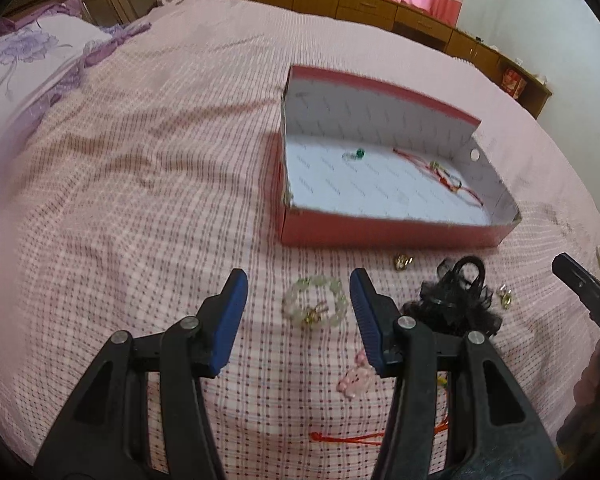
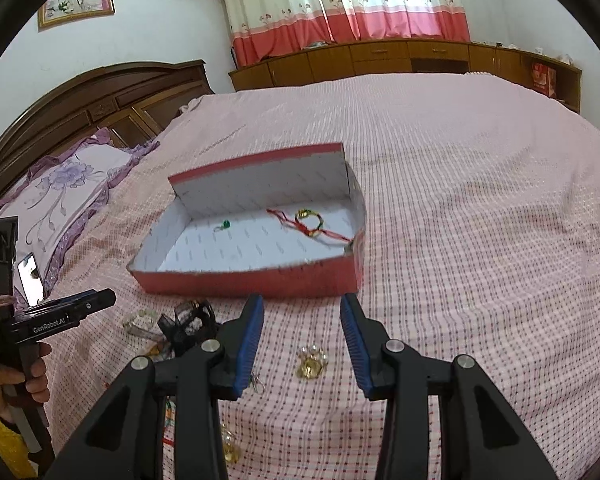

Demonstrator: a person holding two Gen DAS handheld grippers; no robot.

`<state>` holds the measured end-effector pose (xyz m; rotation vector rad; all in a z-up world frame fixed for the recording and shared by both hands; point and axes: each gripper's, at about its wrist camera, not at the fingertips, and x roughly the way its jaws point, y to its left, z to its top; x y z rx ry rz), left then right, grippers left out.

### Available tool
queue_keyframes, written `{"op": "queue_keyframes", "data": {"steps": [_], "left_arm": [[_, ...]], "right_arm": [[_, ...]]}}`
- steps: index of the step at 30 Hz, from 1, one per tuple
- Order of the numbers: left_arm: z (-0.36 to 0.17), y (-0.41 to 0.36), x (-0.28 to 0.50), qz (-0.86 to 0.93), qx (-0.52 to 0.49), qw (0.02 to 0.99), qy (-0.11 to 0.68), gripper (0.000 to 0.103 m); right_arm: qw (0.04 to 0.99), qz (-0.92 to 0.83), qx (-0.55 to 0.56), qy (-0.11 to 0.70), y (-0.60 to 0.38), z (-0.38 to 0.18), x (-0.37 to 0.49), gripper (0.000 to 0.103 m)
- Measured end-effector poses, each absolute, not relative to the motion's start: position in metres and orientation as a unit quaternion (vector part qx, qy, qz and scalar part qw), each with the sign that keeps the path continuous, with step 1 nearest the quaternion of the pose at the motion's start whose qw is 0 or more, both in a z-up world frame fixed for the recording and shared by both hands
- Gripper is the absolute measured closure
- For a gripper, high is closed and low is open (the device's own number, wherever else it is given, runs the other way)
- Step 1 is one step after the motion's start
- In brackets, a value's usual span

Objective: Organize jewelry
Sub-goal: 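Withdraw both open grippers from the shoebox, then grasp the pale jade bead bracelet with the left gripper while the right gripper grasps the gold pendant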

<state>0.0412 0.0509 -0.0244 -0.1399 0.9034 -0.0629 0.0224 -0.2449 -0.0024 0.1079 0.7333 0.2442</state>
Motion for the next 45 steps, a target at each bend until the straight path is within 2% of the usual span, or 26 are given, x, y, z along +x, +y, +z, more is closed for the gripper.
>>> {"op": "queue_keyframes", "data": {"steps": [19,21,25,27,44,45], "left_arm": [[-0.07,0.041,0.042,-0.03,-0.067,0.893,0.445,0.065],[-0.072,0.04,0.043,-0.022,-0.063,0.895,0.442,0.074],[-0.072,0.039,0.043,-0.021,-0.065,0.897,0.437,0.081],[-0.072,0.042,0.042,-0.023,-0.069,0.897,0.435,0.091],[-0.061,0.044,0.032,-0.053,-0.1,0.897,0.428,0.094],[-0.06,0.043,0.032,-0.055,-0.101,0.897,0.427,0.094]], "right_arm": [[0.908,0.114,0.063,0.399,-0.249,-0.047,0.012,0.06],[0.906,0.115,0.068,0.402,-0.25,-0.05,0.012,0.06],[0.902,0.117,0.071,0.409,-0.248,-0.055,0.013,0.06],[0.901,0.117,0.072,0.411,-0.248,-0.057,0.013,0.06],[0.9,0.105,0.045,0.42,-0.229,-0.075,0.029,0.06],[0.901,0.103,0.043,0.42,-0.227,-0.076,0.03,0.062]]}}
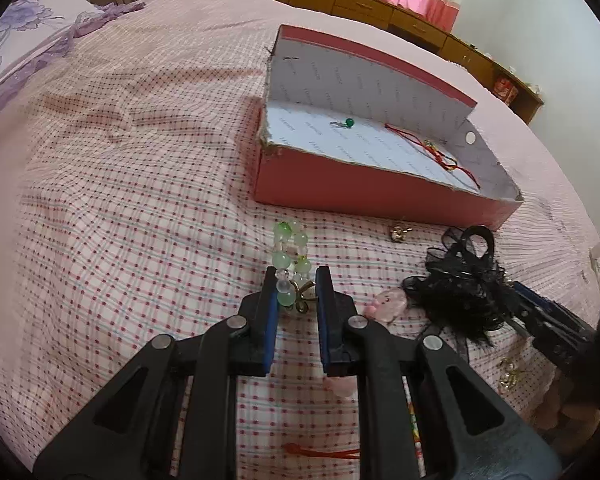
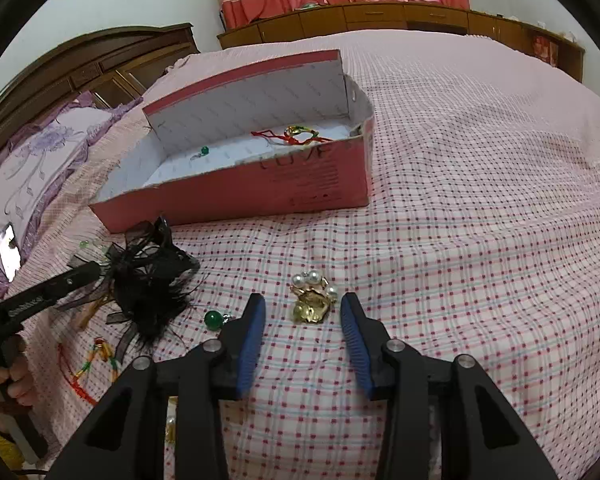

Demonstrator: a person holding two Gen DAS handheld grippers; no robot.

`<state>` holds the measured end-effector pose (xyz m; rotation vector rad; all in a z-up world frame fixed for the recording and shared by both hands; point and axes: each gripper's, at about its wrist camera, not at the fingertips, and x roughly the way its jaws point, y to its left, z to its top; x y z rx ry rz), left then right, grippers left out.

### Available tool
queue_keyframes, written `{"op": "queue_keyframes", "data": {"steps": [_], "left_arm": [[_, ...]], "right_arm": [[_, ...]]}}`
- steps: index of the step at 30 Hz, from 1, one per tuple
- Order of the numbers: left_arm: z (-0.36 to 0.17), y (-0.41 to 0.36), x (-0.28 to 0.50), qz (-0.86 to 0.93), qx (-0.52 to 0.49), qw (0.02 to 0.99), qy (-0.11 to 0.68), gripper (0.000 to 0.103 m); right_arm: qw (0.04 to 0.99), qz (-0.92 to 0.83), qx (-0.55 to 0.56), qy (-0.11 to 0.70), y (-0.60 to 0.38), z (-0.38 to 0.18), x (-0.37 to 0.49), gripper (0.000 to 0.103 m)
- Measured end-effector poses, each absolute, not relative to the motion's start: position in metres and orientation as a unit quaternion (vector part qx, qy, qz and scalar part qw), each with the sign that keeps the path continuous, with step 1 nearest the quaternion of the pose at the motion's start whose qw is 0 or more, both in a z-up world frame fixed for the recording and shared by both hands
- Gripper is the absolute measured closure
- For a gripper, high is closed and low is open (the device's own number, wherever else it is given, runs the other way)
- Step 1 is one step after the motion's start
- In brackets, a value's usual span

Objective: Organize jewelry
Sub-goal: 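Grasp the pale jade bead bracelet with the left gripper while the right gripper grasps the gold pendant, then carry the jade bracelet and gold pendant over the shoebox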

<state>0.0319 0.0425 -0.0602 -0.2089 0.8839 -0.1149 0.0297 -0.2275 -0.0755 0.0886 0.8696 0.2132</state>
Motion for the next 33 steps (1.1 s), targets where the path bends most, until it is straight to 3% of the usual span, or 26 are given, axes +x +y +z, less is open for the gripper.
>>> {"op": "queue_keyframes", "data": {"steps": [4,6,33], "left_arm": [[-0.055,0.039,0.03,-0.064,-0.104,0.898,0.423,0.094],[-0.052,0.036,0.027,-0.067,-0.103,0.9,0.419,0.095],[0.004,0.025,-0.027,-0.095,-0.091,0.928,0.349,0.095]], "right_arm": [[0.903,0.091,0.032,0.418,-0.224,-0.079,0.031,0.078],[0.904,0.082,0.037,0.418,-0.223,-0.081,0.031,0.08],[0.933,0.125,0.082,0.327,-0.235,-0.01,-0.039,0.082]]}}
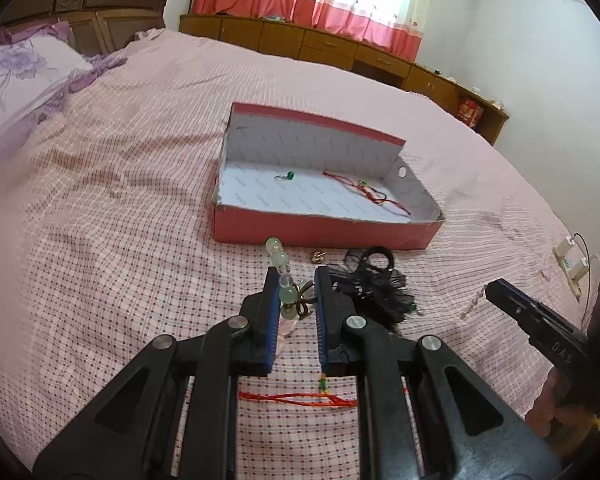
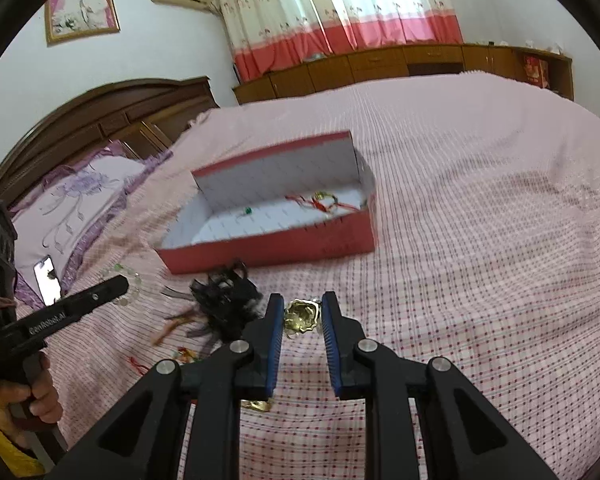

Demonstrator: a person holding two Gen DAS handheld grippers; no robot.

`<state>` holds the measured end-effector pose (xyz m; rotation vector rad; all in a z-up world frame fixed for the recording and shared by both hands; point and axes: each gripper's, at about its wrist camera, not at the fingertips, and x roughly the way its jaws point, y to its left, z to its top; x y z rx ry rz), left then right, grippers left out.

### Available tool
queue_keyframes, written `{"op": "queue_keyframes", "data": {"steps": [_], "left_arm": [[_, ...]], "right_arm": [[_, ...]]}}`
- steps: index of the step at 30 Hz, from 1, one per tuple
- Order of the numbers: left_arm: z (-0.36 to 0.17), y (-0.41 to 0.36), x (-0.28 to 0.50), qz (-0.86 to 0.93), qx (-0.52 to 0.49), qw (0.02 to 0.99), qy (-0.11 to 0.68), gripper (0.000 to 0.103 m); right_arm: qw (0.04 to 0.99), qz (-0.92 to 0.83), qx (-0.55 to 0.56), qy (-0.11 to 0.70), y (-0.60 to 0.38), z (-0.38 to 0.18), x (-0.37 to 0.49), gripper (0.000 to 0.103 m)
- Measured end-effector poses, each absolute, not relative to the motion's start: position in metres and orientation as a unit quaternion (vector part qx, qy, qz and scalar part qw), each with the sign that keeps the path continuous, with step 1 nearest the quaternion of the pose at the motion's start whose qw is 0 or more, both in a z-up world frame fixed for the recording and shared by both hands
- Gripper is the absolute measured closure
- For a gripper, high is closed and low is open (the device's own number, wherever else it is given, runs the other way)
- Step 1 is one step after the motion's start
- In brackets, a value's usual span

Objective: Organize jewelry
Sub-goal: 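Carry the jade bracelet and gold pendant over the shoebox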

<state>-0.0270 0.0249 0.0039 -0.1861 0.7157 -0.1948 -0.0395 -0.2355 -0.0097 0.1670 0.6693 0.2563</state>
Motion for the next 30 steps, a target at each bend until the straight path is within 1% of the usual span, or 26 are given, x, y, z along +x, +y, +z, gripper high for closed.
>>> {"op": "queue_keyframes", "data": {"steps": [13,21,30], "left_arm": [[0.028,0.017,-0.016,-0.105,-0.088,0.936,0.324,0.095],[0.035,0.022,0.012,-0.097,-0.088,0.941,0.312,0.095],[0.032,0.025,0.05,-0.086,-0.086,0.947,0.298,0.095]], "right_arm": [[0.944,0.137,0.083,0.287,-0.232,0.023,-0.034,0.082],[0.948,0.14,0.077,0.274,-0.228,0.037,-0.003,0.082],[0.954,0.138,0.067,0.259,-0.219,0.043,0.036,0.082]]}}
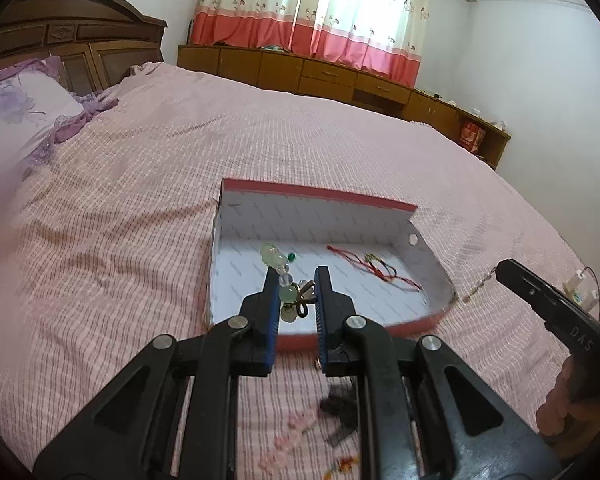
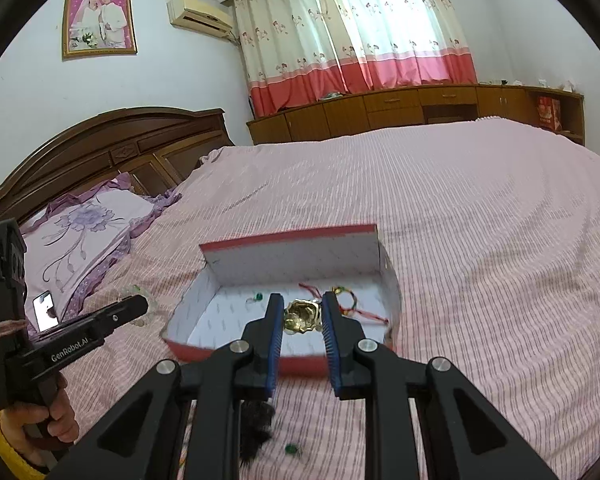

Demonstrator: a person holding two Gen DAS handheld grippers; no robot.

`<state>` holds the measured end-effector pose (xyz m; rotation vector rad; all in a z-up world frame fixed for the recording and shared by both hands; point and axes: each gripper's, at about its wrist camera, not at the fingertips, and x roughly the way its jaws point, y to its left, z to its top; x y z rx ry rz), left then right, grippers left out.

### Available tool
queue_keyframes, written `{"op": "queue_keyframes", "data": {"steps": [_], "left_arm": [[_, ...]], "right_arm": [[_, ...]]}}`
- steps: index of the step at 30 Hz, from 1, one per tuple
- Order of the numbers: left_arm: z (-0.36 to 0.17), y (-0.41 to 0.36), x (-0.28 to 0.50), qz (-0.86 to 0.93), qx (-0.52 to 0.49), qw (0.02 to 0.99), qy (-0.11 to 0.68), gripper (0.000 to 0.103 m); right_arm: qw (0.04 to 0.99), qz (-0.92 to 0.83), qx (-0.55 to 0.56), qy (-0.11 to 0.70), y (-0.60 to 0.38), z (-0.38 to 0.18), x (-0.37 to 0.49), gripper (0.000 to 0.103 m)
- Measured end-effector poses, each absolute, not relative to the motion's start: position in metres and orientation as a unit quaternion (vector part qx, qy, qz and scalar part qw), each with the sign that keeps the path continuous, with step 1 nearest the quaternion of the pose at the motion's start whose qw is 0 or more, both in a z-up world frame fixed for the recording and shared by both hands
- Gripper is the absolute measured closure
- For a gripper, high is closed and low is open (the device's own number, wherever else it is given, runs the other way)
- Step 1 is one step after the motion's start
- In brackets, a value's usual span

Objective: Organize jewelry
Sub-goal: 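Carry the jade bracelet and gold pendant over the shoebox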

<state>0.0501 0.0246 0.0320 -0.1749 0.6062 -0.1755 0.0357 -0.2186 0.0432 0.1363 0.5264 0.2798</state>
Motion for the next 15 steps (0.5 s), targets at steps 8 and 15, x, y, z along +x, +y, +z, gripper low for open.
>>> {"op": "queue_keyframes", "data": {"steps": [8,15], "left_arm": [[0.024,0.026,0.083,-0.07,-0.078,0.956,0.273,0.095],[0.009,0.026,0.111,-0.063,-0.072,0.958,0.272,0.095]], "right_arm": [[0.956,0.13,0.058,0.255,-0.212,0.036,0.078,0.082],[0.953,0.118,0.048,0.275,-0.213,0.013,0.116,0.082]]}}
